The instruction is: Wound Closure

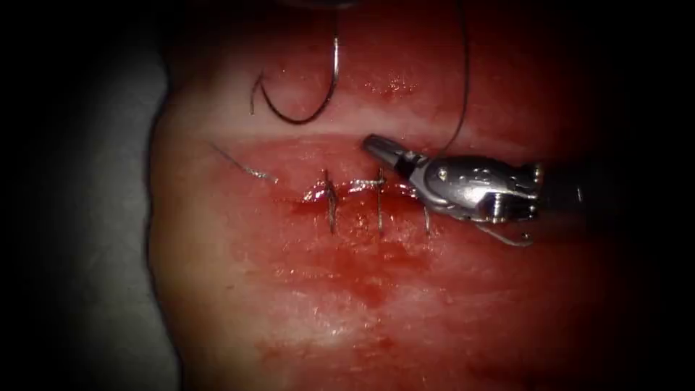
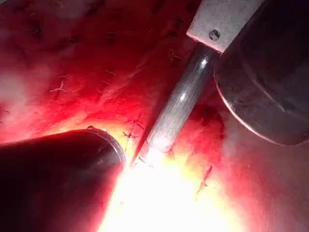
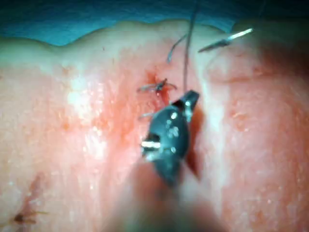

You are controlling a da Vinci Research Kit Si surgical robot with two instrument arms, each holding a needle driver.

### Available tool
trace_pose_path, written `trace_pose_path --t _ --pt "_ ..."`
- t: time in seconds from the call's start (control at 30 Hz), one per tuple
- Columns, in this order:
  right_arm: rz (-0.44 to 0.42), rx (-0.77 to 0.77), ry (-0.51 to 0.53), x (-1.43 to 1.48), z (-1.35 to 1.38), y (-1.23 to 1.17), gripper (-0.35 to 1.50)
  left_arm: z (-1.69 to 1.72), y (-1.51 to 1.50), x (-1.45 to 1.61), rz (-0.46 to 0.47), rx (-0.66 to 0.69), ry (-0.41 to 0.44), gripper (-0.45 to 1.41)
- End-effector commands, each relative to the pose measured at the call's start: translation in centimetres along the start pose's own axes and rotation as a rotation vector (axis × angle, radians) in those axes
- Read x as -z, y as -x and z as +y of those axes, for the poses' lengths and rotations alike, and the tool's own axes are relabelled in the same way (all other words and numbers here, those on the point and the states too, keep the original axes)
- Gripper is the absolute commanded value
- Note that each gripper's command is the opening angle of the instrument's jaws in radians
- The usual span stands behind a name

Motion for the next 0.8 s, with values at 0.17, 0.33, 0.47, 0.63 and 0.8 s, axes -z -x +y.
trace_pose_path --t 0.17,0.33,0.47,0.63,0.8 --pt "-0.028 -0.022 0.063 0.64 0.31 0.02 1.26 0.10 0.00 -0.08 -0.013 -0.003 0.001 -0.45" --pt "-0.018 -0.036 0.089 1.67 0.90 0.03 1.28 0.33 0.14 0.02 -0.022 -0.027 -0.004 -0.45" --pt "-0.033 -0.038 0.122 2.12 1.24 0.05 1.26 0.66 0.13 0.08 -0.027 0.006 0.014 -0.45" --pt "-0.042 -0.037 0.160 2.30 1.41 0.05 1.30 0.90 0.14 0.01 -0.007 0.093 0.104 0.21" --pt "-0.041 -0.032 0.164 2.30 1.43 0.04 1.31 1.39 0.09 0.30 0.330 0.333 0.468 1.16"
